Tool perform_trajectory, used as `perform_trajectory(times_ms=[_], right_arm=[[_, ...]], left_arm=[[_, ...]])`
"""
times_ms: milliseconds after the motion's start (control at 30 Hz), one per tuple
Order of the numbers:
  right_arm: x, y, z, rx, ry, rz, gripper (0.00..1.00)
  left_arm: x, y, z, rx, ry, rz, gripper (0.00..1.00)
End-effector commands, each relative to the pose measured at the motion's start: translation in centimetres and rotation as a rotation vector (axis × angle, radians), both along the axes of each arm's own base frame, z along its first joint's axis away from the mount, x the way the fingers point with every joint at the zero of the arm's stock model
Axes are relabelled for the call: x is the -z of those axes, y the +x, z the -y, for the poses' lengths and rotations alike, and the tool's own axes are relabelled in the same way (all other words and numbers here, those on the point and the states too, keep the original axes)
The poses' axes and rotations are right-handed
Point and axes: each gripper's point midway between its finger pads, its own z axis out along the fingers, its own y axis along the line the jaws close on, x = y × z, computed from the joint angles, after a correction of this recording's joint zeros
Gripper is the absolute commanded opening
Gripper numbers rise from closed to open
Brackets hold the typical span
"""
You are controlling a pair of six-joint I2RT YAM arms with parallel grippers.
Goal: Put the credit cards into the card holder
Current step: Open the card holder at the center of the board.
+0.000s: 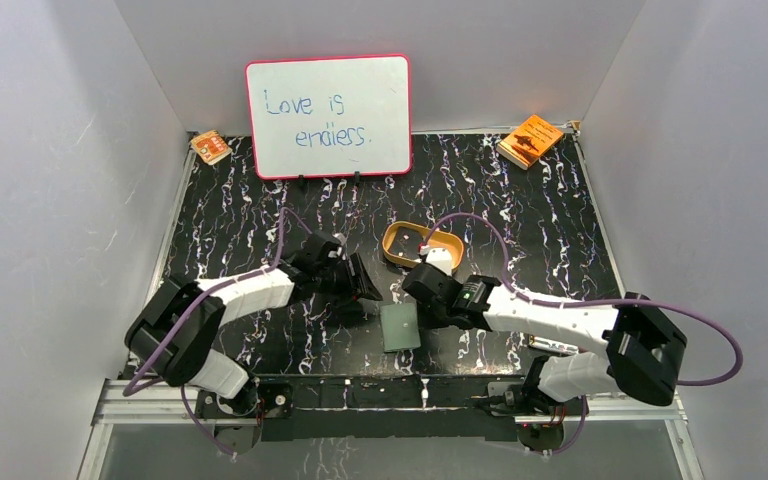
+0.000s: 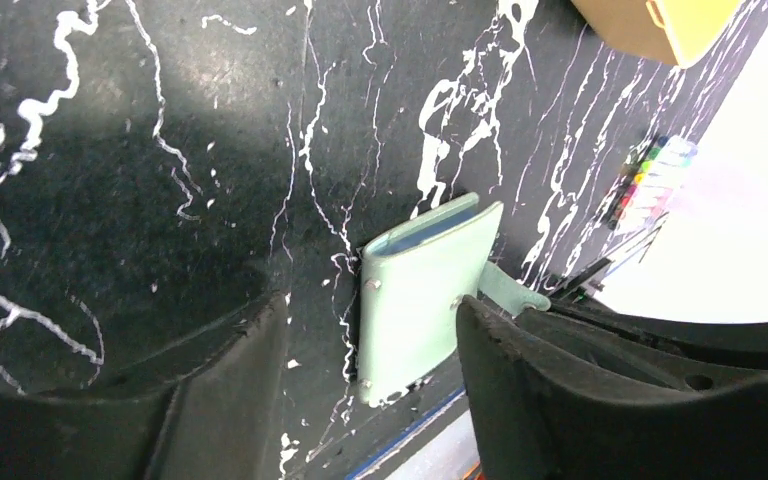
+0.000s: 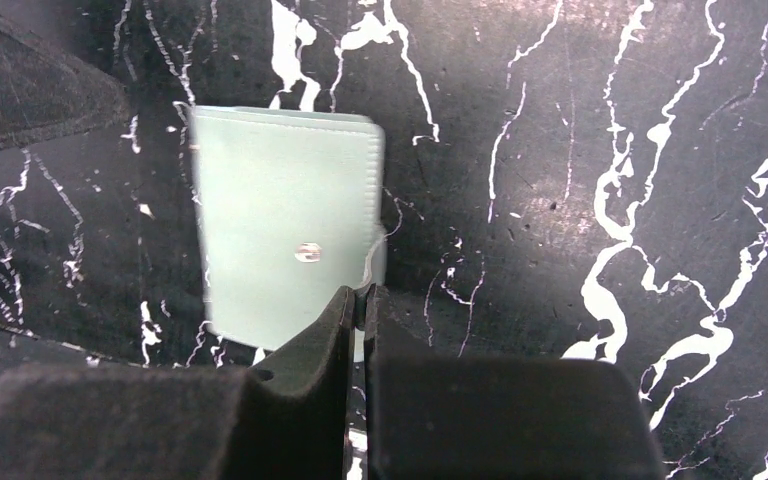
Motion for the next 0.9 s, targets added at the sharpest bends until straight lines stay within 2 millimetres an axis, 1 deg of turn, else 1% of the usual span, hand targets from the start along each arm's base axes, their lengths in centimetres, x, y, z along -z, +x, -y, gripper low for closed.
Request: perform_trajectory(times_ms=[0,133,167,233,300,433,533,700,767,867], right_arm=[[-1.7,0.3,-1.4,-0.061,0.081,0.036,0.00],[-3.0,0.4,-2.9,-0.113,0.154,0.061,0.00],[-3.4,0.3,-3.2,-0.126,0.172,0.066,0.00],[-3.9,0.3,-3.8,-0.144,0.203,0.072,0.00],[-4.3,0.3,-4.4,-0.160,0.228,0.075,0.00],[-5.0,0.2,-5.2,-0.177,0.271,0.081,0.00],[-5.3,0.2,-5.5,-0.179,0.287,0.079,0.00],[-5.3,0.1,-5.7,-0.170,0.300,0.071,0.00],[-5.3,0.0,-5.7,-0.166,0.305,0.066,0.00],[-5.3,-0.1,-5.6,-0.159,0.312,0.061,0.00]], left_arm=[[-2.6,-0.1,-0.6,-0.004,0.004,0.041,0.66],[-3.7,-0.5,-1.1,-0.009,-0.010,0.065,0.78],[-3.8,-0.7,-1.2,-0.012,-0.011,0.069,0.82],[-3.5,-1.1,-1.6,-0.014,-0.005,0.068,0.85],[-3.3,-1.3,-1.6,-0.011,-0.008,0.065,0.86],[-3.4,-1.3,-1.1,-0.003,-0.039,0.059,0.86],[-3.3,-1.3,-0.9,0.005,-0.041,0.047,0.84],[-2.9,-1.9,-0.9,0.026,-0.042,0.029,0.83],[-2.6,-2.2,-1.5,0.017,-0.019,0.023,0.85],[-2.2,-2.3,-3.3,-0.031,0.071,0.032,0.89]])
